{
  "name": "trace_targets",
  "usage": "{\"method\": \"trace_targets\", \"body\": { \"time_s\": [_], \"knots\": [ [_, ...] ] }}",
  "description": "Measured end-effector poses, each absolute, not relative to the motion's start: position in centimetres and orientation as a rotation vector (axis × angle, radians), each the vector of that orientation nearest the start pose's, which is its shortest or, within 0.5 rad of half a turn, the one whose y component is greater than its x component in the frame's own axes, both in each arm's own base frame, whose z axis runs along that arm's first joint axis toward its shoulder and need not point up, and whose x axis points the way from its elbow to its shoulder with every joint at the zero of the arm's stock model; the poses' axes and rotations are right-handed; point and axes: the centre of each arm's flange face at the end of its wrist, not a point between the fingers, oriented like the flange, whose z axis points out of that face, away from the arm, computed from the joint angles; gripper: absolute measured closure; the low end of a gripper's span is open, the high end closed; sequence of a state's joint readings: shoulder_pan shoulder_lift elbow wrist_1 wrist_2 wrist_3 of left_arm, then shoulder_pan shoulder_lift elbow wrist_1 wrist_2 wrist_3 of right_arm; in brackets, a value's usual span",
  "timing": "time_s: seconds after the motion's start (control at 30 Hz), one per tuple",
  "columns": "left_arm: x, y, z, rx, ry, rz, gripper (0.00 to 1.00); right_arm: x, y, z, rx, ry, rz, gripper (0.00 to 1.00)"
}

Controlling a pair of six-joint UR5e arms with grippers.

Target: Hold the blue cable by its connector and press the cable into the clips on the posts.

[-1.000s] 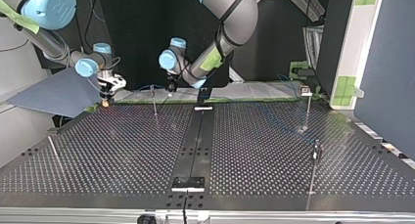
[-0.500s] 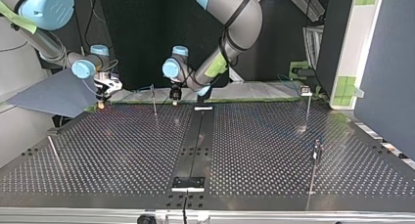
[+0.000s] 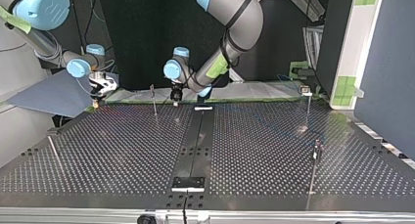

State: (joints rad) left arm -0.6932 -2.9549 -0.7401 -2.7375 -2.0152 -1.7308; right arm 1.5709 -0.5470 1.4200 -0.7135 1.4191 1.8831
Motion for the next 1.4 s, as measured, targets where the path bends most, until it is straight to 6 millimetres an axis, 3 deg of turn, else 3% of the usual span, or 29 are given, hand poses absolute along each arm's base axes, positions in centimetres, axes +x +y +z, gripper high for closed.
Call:
{"method": "trace_targets", "body": {
  "time_s": [0.2, 0.23, 0.3, 0.33, 0.37, 0.4, 0.43, 0.9, 1.4],
  "knots": [
    [57.2, -60.0, -7.9, 0.152, 1.723, -0.255, 1.0, 15.1, -69.6, -3.1, 1.278, -1.52, 1.459, 0.98],
    [57.1, -60.0, -7.9, 0.159, 1.726, -0.254, 0.95, 15.3, -69.6, -3.1, 1.281, -1.519, 1.462, 0.98],
    [56.8, -60.1, -8.0, 0.182, 1.732, -0.251, 0.95, 15.4, -69.5, -3.1, 1.286, -1.517, 1.466, 0.98],
    [56.7, -60.1, -8.1, 0.192, 1.734, -0.251, 0.35, 15.5, -69.5, -3.1, 1.288, -1.516, 1.468, 0.98],
    [56.7, -60.1, -8.1, 0.202, 1.736, -0.252, 0.07, 15.6, -69.5, -3.1, 1.291, -1.515, 1.469, 0.98],
    [56.5, -60.2, -8.0, 0.212, 1.736, -0.256, 0.07, 15.7, -69.5, -3.1, 1.292, -1.515, 1.47, 0.98],
    [56.4, -60.2, -7.9, 0.216, 1.735, -0.261, 0.0, 15.7, -69.5, -3.1, 1.294, -1.514, 1.471, 0.98],
    [53.9, -61.4, -3.8, 0.292, 1.729, -0.329, 0.0, 16.4, -69.2, -3.1, 1.307, -1.514, 1.476, 0.98],
    [48.7, -60.0, -7.2, 0.474, 1.889, -0.222, 0.0, 17.1, -69.0, -3.2, 1.317, -1.51, 1.481, 0.98]
  ]
}}
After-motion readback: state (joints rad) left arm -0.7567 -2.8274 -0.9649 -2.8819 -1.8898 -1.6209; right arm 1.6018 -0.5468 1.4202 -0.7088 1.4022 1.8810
